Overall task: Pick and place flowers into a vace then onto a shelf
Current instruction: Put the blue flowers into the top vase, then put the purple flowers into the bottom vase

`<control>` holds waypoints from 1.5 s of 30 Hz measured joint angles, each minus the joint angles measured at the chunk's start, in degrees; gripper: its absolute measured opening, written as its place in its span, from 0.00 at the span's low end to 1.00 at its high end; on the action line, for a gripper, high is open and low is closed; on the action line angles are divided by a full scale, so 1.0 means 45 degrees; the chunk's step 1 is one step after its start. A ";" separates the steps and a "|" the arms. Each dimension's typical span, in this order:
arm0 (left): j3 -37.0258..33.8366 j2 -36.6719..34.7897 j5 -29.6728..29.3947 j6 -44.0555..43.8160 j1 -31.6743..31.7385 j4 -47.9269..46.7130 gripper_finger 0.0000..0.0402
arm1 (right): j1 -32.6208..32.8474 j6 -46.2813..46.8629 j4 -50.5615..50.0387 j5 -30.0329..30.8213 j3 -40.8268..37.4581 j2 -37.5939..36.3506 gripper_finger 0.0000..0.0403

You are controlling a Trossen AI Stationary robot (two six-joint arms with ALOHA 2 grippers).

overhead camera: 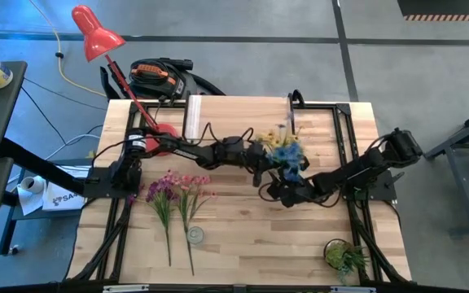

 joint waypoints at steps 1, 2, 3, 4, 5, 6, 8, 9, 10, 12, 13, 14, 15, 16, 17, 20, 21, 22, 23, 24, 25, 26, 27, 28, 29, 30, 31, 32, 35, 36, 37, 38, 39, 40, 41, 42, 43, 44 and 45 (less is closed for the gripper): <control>-0.0004 -0.0001 -0.0146 0.0012 -0.0047 -0.0146 0.18 | 0.0041 0.0146 -0.0117 0.0006 0.0004 -0.0005 0.63; -0.0003 -0.0001 -0.0306 0.0032 -0.0112 -0.0227 0.18 | 0.0081 0.0292 -0.0224 0.0009 0.0006 -0.0005 0.63; 0.0001 -0.0001 -0.0434 0.0062 -0.0172 -0.0308 0.18 | 0.0117 0.0390 -0.0302 0.0037 0.0006 -0.0005 0.63; 0.0001 -0.0001 -0.0516 0.0065 -0.0180 -0.0343 0.18 | 0.0155 0.0401 -0.0327 0.0075 0.0006 -0.0005 0.63; 0.0001 -0.0001 -0.0538 0.0053 -0.0185 -0.0348 0.19 | 0.0197 0.0395 -0.0353 0.0095 0.0006 -0.0005 0.63; 0.0001 -0.0001 -0.0529 -0.0005 -0.0190 -0.0364 0.19 | 0.0236 0.0398 -0.0369 0.0123 0.0002 -0.0005 0.63; 0.0001 -0.0006 -0.0524 -0.0190 -0.0190 -0.0452 0.20 | 0.0314 0.0426 -0.0386 0.0170 -0.0003 0.0000 0.63; 0.0001 -0.0010 -0.0519 -0.0295 -0.0185 -0.0515 0.20 | 0.0365 0.0428 -0.0402 0.0180 -0.0007 0.0000 0.63; 0.0006 -0.0020 -0.0514 -0.0371 -0.0189 -0.0624 0.20 | 0.0417 0.0427 -0.0414 0.0186 -0.0008 0.0000 0.63; 0.0009 -0.0034 -0.0501 -0.0434 -0.0190 -0.0877 0.21 | 0.0522 0.0437 -0.0434 0.0203 -0.0018 0.0002 0.63; 0.0011 -0.0038 -0.0456 -0.0548 -0.0193 -0.0978 0.22 | 0.0575 0.0437 -0.0437 0.0230 -0.0018 0.0005 0.63; 0.0011 -0.0040 -0.0373 -0.0700 -0.0217 -0.1036 0.22 | 0.0635 0.0441 -0.0443 0.0285 -0.0023 0.0005 0.63; 0.0011 -0.0040 -0.0316 -0.0877 -0.0251 -0.1040 0.23 | 0.0698 0.0492 -0.0460 0.0367 -0.0028 0.0010 0.63; 0.0010 -0.0040 -0.0274 -0.0956 -0.0251 -0.1008 0.23 | 0.0756 0.0550 -0.0476 0.0420 -0.0028 0.0015 0.63; 0.0006 -0.0037 -0.0271 -0.0983 -0.0294 -0.0948 0.24 | 0.0793 0.0663 -0.0531 0.0441 -0.0028 0.0015 0.63; -0.0016 -0.0021 -0.0412 -0.0965 -0.0414 -0.0811 0.27 | 0.0905 0.0997 -0.0750 0.0454 -0.0028 0.0015 0.63; -0.0018 -0.0021 -0.0518 -0.0956 -0.0428 -0.0857 0.29 | 0.0975 0.1118 -0.0853 0.0477 -0.0028 0.0013 0.63; -0.0018 -0.0021 -0.0566 -0.0956 -0.0500 -0.0912 0.30 | 0.1053 0.1152 -0.0927 0.0496 -0.0028 0.0010 0.63; -0.0018 -0.0021 -0.0697 -0.0943 -0.0505 -0.1040 0.32 | 0.1127 0.1161 -0.0979 0.0524 -0.0028 0.0010 0.63; -0.0018 -0.0026 -0.0755 -0.0936 -0.0518 -0.1200 0.33 | 0.1203 0.1171 -0.1023 0.0538 -0.0028 0.0010 0.63; -0.0009 -0.0026 -0.0745 -0.0935 -0.0524 -0.1308 0.35 | 0.1280 0.1240 -0.1078 0.0565 -0.0028 0.0010 0.63; 0.0017 -0.0042 -0.0745 -0.0941 -0.0525 -0.1448 0.37 | 0.1324 0.1396 -0.1136 0.0582 -0.0028 0.0014 0.63; 0.0016 -0.0062 -0.0742 -0.0941 -0.0523 -0.1548 0.39 | 0.1360 0.1592 -0.1228 0.0593 -0.0028 0.0015 0.63; 0.0016 -0.0064 -0.0726 -0.0941 -0.0518 -0.1570 0.41 | 0.1397 0.1852 -0.1373 0.0599 -0.0028 0.0010 0.64; 0.0016 -0.0064 -0.0703 -0.0942 -0.0515 -0.1574 0.42 | 0.1435 0.2080 -0.1514 0.0606 -0.0028 0.0005 0.64; 0.0016 -0.0064 -0.0709 -0.0946 -0.0516 -0.1587 0.44 | 0.1451 0.2273 -0.1647 0.0603 -0.0028 0.0005 0.64; 0.0016 -0.0064 -0.0728 -0.0946 -0.0535 -0.1601 0.46 | 0.1458 0.2415 -0.1762 0.0573 -0.0028 0.0005 0.64; 0.0016 -0.0064 -0.0767 -0.0938 -0.0577 -0.1653 0.47 | 0.1455 0.2481 -0.1828 0.0550 -0.0028 0.0005 0.64; 0.0040 -0.0108 -0.0788 -0.0949 -0.0598 -0.2159 0.50 | 0.1455 0.2472 -0.1933 0.0516 -0.0028 0.0010 0.64; 0.0048 -0.0170 -0.0741 -0.1016 -0.0598 -0.2366 0.51 | 0.1455 0.2469 -0.1938 0.0498 -0.0028 0.0010 0.64; 0.0045 -0.0260 -0.0669 -0.1194 -0.0593 -0.2611 0.51 | 0.1455 0.2463 -0.1941 0.0475 -0.0028 0.0010 0.64; 0.0040 -0.0340 -0.0510 -0.1400 -0.0583 -0.2882 0.51 | 0.1458 0.2450 -0.1972 0.0470 -0.0028 0.0010 0.64; 0.0028 -0.0402 -0.0383 -0.1623 -0.0583 -0.3318 0.51 | 0.1502 0.2457 -0.2013 0.0464 -0.0028 0.0010 0.64; -0.0077 -0.0444 -0.0294 -0.1746 -0.0583 -0.3630 0.51 | 0.1561 0.2476 -0.2046 0.0464 -0.0028 0.0010 0.64; -0.0082 -0.0463 -0.0271 -0.1961 -0.0583 -0.4430 0.50 | 0.1636 0.2475 -0.2073 0.0473 -0.0028 0.0010 0.64; -0.0149 -0.0463 -0.0301 -0.2034 -0.0620 -0.4815 0.50 | 0.1720 0.2545 -0.2107 0.0516 -0.0028 0.0010 0.64; -0.0137 -0.0519 -0.0440 -0.2048 -0.0645 -0.4873 0.50 | 0.1819 0.2656 -0.2209 0.0531 -0.0028 0.0010 0.64; -0.0098 -0.0712 -0.0537 -0.2043 -0.0654 -0.4928 0.49 | 0.1906 0.2733 -0.2288 0.0536 -0.0028 0.0010 0.64; -0.0065 -0.0982 -0.0615 -0.2043 -0.0673 -0.5107 0.49 | 0.2008 0.2757 -0.2305 0.0553 -0.0031 0.0010 0.64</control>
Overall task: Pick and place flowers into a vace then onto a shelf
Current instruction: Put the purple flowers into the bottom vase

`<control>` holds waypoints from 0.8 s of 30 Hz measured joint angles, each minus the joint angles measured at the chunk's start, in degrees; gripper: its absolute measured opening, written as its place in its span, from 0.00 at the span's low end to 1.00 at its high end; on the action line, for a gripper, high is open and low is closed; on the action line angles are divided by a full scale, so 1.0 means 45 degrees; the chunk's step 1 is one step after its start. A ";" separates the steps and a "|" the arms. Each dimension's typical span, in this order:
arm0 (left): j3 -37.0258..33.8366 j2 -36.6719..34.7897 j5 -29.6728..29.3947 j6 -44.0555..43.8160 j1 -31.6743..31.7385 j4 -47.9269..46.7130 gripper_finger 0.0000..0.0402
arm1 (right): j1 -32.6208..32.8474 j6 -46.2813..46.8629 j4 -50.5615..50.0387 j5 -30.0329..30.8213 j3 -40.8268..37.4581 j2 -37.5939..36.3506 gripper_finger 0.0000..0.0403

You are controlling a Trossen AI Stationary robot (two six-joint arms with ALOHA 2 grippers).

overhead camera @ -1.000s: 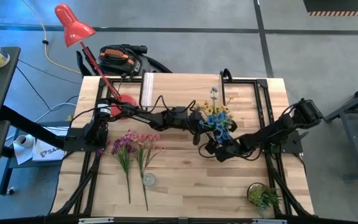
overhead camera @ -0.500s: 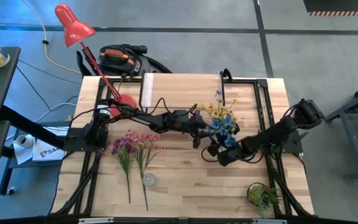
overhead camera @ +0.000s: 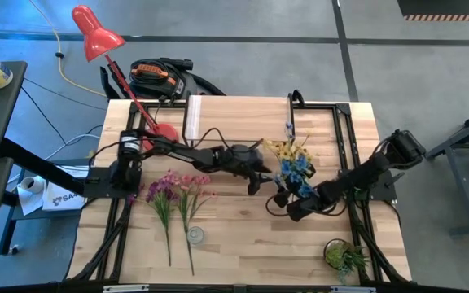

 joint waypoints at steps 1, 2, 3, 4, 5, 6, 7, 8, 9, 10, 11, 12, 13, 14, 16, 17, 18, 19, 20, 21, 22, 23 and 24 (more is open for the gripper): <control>0.0035 -0.0198 -0.0019 -0.0010 -0.0058 -0.0012 0.48 | 0.0106 0.0008 -0.0004 0.0003 -0.0001 0.0000 0.64; 0.0070 -0.0262 -0.0103 -0.0027 -0.0080 0.0090 0.48 | 0.0198 0.0080 -0.0011 0.0003 -0.0001 0.0000 0.64; 0.0073 -0.0262 -0.0198 -0.0060 -0.0143 0.0200 0.48 | 0.0283 0.0232 -0.0011 0.0001 -0.0001 -0.0007 0.64; 0.0035 -0.0281 -0.0262 -0.0212 -0.0206 0.0117 0.48 | 0.0362 0.0372 -0.0016 -0.0006 -0.0001 -0.0027 0.64; -0.0022 -0.0342 -0.0317 -0.0286 -0.0238 -0.0073 0.49 | 0.0425 0.0539 -0.0011 -0.0048 -0.0001 -0.0045 0.64; -0.0027 -0.0381 -0.0415 -0.0330 -0.0275 0.0131 0.49 | 0.0487 0.0641 -0.0012 -0.0131 -0.0011 -0.0102 0.64; 0.0019 -0.0460 -0.0516 -0.0368 -0.0370 0.0424 0.49 | 0.0563 0.0724 -0.0026 -0.0201 -0.0011 -0.0189 0.64; 0.0037 -0.0655 -0.0617 -0.0478 -0.0411 0.0428 0.49 | 0.0659 0.0844 -0.0015 -0.0278 -0.0015 -0.0260 0.64; 0.0037 -0.0850 -0.0725 -0.0560 -0.0416 0.0337 0.48 | 0.0752 0.0875 -0.0010 -0.0376 -0.0016 -0.0353 0.64; 0.0051 -0.0944 -0.0749 -0.0587 -0.0434 0.0344 0.48 | 0.0854 0.0896 -0.0019 -0.0455 -0.0016 -0.0460 0.64; 0.0065 -0.0992 -0.0766 -0.0637 -0.0502 0.0332 0.48 | 0.0956 0.0895 -0.0049 -0.0520 -0.0016 -0.0550 0.64; 0.0057 -0.1059 -0.0859 -0.0674 -0.0498 0.0153 0.48 | 0.1041 0.0890 -0.0077 -0.0617 -0.0017 -0.0637 0.64; 0.0024 -0.1176 -0.0952 -0.0726 -0.0493 -0.0079 0.47 | 0.1121 0.0876 -0.0103 -0.0709 -0.0021 -0.0718 0.64; -0.0002 -0.1332 -0.1071 -0.0808 -0.0488 -0.0150 0.47 | 0.1197 0.0869 -0.0103 -0.0803 -0.0021 -0.0794 0.64; 0.0011 -0.1805 -0.1206 -0.0907 -0.0469 -0.0065 0.45 | 0.1311 0.0841 -0.0124 -0.0989 -0.0021 -0.0967 0.64; 0.0042 -0.2125 -0.1323 -0.0903 -0.0469 -0.0157 0.44 | 0.1364 0.0827 -0.0142 -0.1060 -0.0026 -0.1019 0.64; 0.0061 -0.2396 -0.1560 -0.0908 -0.0464 -0.0366 0.43 | 0.1405 0.0827 -0.0159 -0.1104 -0.0026 -0.1074 0.64; 0.0080 -0.2637 -0.1779 -0.0903 -0.0469 -0.0553 0.42 | 0.1452 0.0827 -0.0169 -0.1134 -0.0026 -0.1129 0.64; 0.0082 -0.2911 -0.1950 -0.0925 -0.0473 -0.1030 0.42 | 0.1475 0.0831 -0.0176 -0.1184 -0.0026 -0.1157 0.64; 0.0054 -0.3158 -0.2127 -0.0972 -0.0474 -0.1651 0.41 | 0.1477 0.0835 -0.0176 -0.1226 -0.0026 -0.1161 0.64; 0.0047 -0.3347 -0.2267 -0.1138 -0.0478 -0.2034 0.40 | 0.1477 0.0843 -0.0194 -0.1238 -0.0026 -0.1166 0.64; 0.0047 -0.3586 -0.2317 -0.1429 -0.0478 -0.2409 0.39 | 0.1477 0.0842 -0.0223 -0.1239 -0.0025 -0.1166 0.64; 0.0047 -0.3896 -0.2326 -0.1783 -0.0478 -0.2872 0.38 | 0.1477 0.0840 -0.0253 -0.1249 -0.0021 -0.1167 0.64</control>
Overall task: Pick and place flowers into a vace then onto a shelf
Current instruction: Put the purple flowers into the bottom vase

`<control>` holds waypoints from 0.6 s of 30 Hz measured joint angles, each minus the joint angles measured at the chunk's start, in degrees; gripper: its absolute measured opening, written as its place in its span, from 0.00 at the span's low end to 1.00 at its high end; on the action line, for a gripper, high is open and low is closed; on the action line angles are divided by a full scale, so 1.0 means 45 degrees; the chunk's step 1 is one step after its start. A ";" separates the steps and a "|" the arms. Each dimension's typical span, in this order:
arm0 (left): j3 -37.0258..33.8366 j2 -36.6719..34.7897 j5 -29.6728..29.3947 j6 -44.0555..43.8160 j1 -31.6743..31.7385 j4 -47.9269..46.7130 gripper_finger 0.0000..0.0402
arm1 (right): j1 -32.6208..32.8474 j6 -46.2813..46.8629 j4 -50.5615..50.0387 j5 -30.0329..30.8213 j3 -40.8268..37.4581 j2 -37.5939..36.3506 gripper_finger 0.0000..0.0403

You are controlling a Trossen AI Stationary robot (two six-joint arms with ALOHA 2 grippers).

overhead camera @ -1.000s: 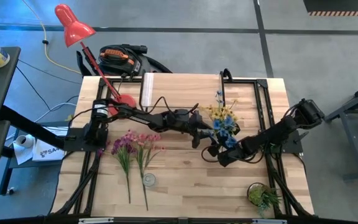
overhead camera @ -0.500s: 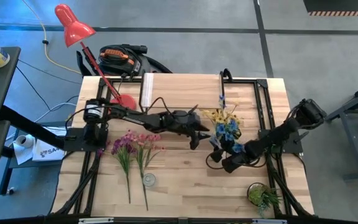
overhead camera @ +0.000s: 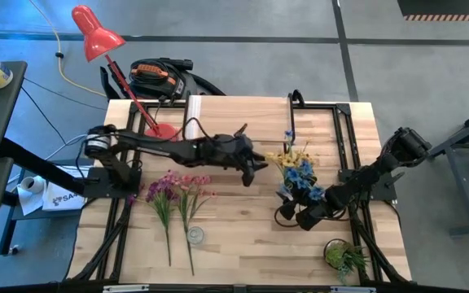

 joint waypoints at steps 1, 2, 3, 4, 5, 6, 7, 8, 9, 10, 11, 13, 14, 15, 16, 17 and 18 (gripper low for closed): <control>0.0000 -0.0322 0.0009 -0.0374 0.0001 -0.0351 0.38 | -0.0005 -0.0030 -0.0011 -0.0032 0.0000 -0.0004 0.64; 0.0001 -0.0627 0.0002 -0.0695 0.0000 -0.0554 0.37 | -0.0005 -0.0073 -0.0011 -0.0045 0.0000 -0.0009 0.64; 0.0005 -0.0946 -0.0001 -0.0943 -0.0002 -0.0720 0.37 | -0.0005 -0.0157 -0.0006 -0.0050 0.0000 -0.0046 0.64; 0.0005 -0.1284 0.0002 -0.1164 -0.0024 -0.1021 0.36 | -0.0005 -0.0275 0.0015 -0.0088 0.0000 -0.0075 0.64; 0.0003 -0.1570 0.0002 -0.1386 -0.0086 -0.1182 0.36 | -0.0016 -0.0365 0.0073 -0.0117 -0.0005 -0.0084 0.64; 0.0009 -0.1823 0.0008 -0.1481 -0.0159 -0.1117 0.35 | -0.0038 -0.0417 0.0141 -0.0120 -0.0005 -0.0112 0.64; 0.0010 -0.2123 0.0028 -0.1540 -0.0200 -0.1250 0.35 | -0.0044 -0.0500 0.0212 -0.0153 -0.0007 -0.0186 0.64; 0.0005 -0.2398 0.0077 -0.1557 -0.0260 -0.1380 0.35 | -0.0050 -0.0594 0.0376 -0.0230 -0.0021 -0.0224 0.64; 0.0010 -0.2642 0.0094 -0.1572 -0.0322 -0.1380 0.34 | -0.0070 -0.0702 0.0554 -0.0213 -0.0024 -0.0236 0.64; 0.0019 -0.2883 0.0093 -0.1623 -0.0398 -0.1446 0.34 | -0.0092 -0.0852 0.0704 -0.0121 -0.0024 -0.0236 0.64; 0.0019 -0.3115 0.0088 -0.1746 -0.0445 -0.1634 0.34 | -0.0092 -0.0997 0.0768 -0.0071 -0.0024 -0.0235 0.64; 0.0024 -0.3338 0.0092 -0.1938 -0.0528 -0.1672 0.34 | -0.0092 -0.1135 0.0918 0.0122 -0.0024 -0.0212 0.64; 0.0024 -0.3435 0.0111 -0.2106 -0.0595 -0.1724 0.34 | -0.0098 -0.1133 0.0997 0.0213 -0.0024 -0.0198 0.64; 0.0010 -0.3515 0.0149 -0.2248 -0.0597 -0.1830 0.34 | -0.0097 -0.1135 0.1004 0.0279 -0.0024 -0.0197 0.64; 0.0000 -0.3549 0.0154 -0.2414 -0.0607 -0.1765 0.34 | -0.0098 -0.1143 0.1056 0.0366 -0.0024 -0.0197 0.64; 0.0009 -0.3559 0.0187 -0.2583 -0.0678 -0.1714 0.34 | -0.0102 -0.1164 0.1135 0.0417 -0.0024 -0.0197 0.64; 0.0010 -0.3564 0.0213 -0.2783 -0.0762 -0.1731 0.34 | -0.0102 -0.1159 0.1166 0.0413 -0.0024 -0.0199 0.64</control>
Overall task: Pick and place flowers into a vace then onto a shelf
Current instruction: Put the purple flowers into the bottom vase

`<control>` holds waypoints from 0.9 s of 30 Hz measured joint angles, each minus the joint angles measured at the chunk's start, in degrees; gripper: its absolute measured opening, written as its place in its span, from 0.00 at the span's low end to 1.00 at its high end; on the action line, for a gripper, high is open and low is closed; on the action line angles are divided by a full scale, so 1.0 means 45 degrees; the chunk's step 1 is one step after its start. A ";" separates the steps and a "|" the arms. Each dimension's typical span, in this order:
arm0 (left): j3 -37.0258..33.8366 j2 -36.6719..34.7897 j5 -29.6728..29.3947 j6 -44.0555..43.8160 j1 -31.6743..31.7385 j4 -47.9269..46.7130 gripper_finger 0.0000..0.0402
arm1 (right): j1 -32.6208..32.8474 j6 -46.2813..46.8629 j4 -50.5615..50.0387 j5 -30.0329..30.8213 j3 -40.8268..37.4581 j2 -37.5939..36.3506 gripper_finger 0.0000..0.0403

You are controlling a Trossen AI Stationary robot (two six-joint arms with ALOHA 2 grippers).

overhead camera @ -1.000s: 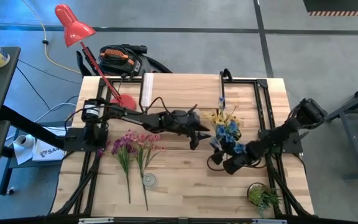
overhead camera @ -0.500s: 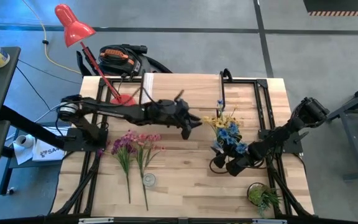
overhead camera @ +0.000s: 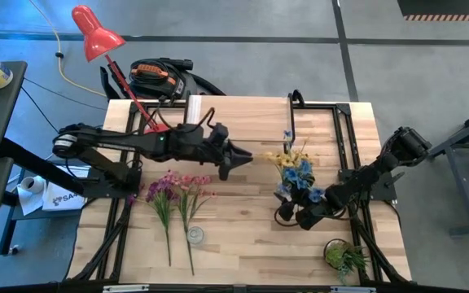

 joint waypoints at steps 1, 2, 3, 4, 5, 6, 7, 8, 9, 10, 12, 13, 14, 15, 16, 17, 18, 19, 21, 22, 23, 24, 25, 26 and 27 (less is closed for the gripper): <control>0.0000 -0.0001 0.0102 -0.0156 -0.0068 -0.0011 0.34 | 0.0005 -0.0006 0.0020 -0.0044 0.0000 -0.0003 0.64; 0.0000 0.0008 0.0248 -0.0321 -0.0097 -0.0005 0.34 | 0.0005 -0.0016 0.0056 -0.0183 0.0000 -0.0003 0.64; 0.0000 0.0015 0.0272 -0.0402 -0.0219 0.0004 0.34 | 0.0005 -0.0024 0.0112 -0.0333 0.0000 -0.0003 0.64; 0.0000 0.0015 0.0258 -0.0432 -0.0406 0.0024 0.34 | 0.0024 -0.0024 0.0157 -0.0441 0.0000 -0.0003 0.64; 0.0000 0.0010 0.0211 -0.0398 -0.0565 0.0070 0.34 | 0.0059 -0.0024 0.0177 -0.0466 0.0000 -0.0003 0.64; 0.0000 0.0010 0.0115 -0.0265 -0.0696 0.0085 0.34 | 0.0078 -0.0068 0.0202 -0.0457 0.0003 0.0033 0.64; 0.0000 0.0010 0.0020 -0.0100 -0.0840 0.0069 0.34 | 0.0080 -0.0145 0.0273 -0.0441 0.0008 0.0119 0.64; 0.0000 0.0010 -0.0019 0.0060 -0.0982 0.0068 0.34 | 0.0085 -0.0239 0.0348 -0.0453 0.0017 0.0252 0.64; 0.0000 0.0015 -0.0015 0.0207 -0.1078 0.0109 0.34 | 0.0091 -0.0309 0.0494 -0.0481 0.0026 0.0410 0.64; 0.0000 0.0015 -0.0001 0.0311 -0.1135 0.0216 0.34 | 0.0087 -0.0363 0.0662 -0.0483 0.0041 0.0567 0.64; 0.0000 0.0010 0.0026 0.0469 -0.1241 0.0534 0.34 | 0.0087 -0.0501 0.1099 -0.0454 0.0063 0.0867 0.64; 0.0000 0.0015 0.0126 0.0610 -0.1286 0.0745 0.34 | 0.0087 -0.0633 0.1305 -0.0396 0.0077 0.0965 0.64; 0.0000 0.0015 0.0305 0.0748 -0.1324 0.0968 0.34 | 0.0087 -0.0783 0.1456 -0.0392 0.0076 0.1010 0.64; 0.0002 0.0010 0.0482 0.0878 -0.1333 0.1111 0.34 | 0.0083 -0.0936 0.1569 -0.0427 0.0070 0.1027 0.64; 0.0011 0.0010 0.0781 0.0947 -0.1342 0.1139 0.34 | 0.0076 -0.1097 0.1688 -0.0480 0.0063 0.1025 0.64; 0.0015 0.0010 0.1136 0.0966 -0.1346 0.1087 0.34 | 0.0058 -0.1265 0.1783 -0.0531 0.0063 0.1011 0.64; 0.0010 0.0020 0.1618 0.0962 -0.1345 0.0994 0.34 | 0.0058 -0.1434 0.1831 -0.0621 0.0063 0.1002 0.64; 0.0010 0.0091 0.2056 0.0962 -0.1332 0.0998 0.34 | 0.0053 -0.1578 0.1859 -0.0717 0.0063 0.0993 0.64; 0.0006 0.0155 0.2577 0.0957 -0.1327 0.1015 0.34 | 0.0058 -0.1856 0.1909 -0.0779 0.0063 0.0988 0.64; 0.0000 0.0155 0.2611 0.0960 -0.1327 0.1014 0.34 | 0.0074 -0.2000 0.1926 -0.0805 0.0063 0.0988 0.64; 0.0000 0.0155 0.2556 0.0974 -0.1327 0.1055 0.34 | 0.0093 -0.2114 0.1945 -0.0833 0.0063 0.0988 0.64; 0.0004 0.0151 0.2479 0.0985 -0.1322 0.1069 0.34 | 0.0117 -0.2230 0.1964 -0.0861 0.0063 0.0976 0.64; 0.0005 0.0151 0.2365 0.0993 -0.1318 0.1070 0.34 | 0.0136 -0.2339 0.1962 -0.0923 0.0063 0.0951 0.64; 0.0005 0.0151 0.2259 0.1015 -0.1312 0.1055 0.34 | 0.0142 -0.2401 0.1996 -0.1038 0.0063 0.0939 0.64; 0.0005 0.0151 0.2064 0.1062 -0.1312 0.1037 0.34 | 0.0151 -0.2414 0.2023 -0.1100 0.0063 0.0939 0.65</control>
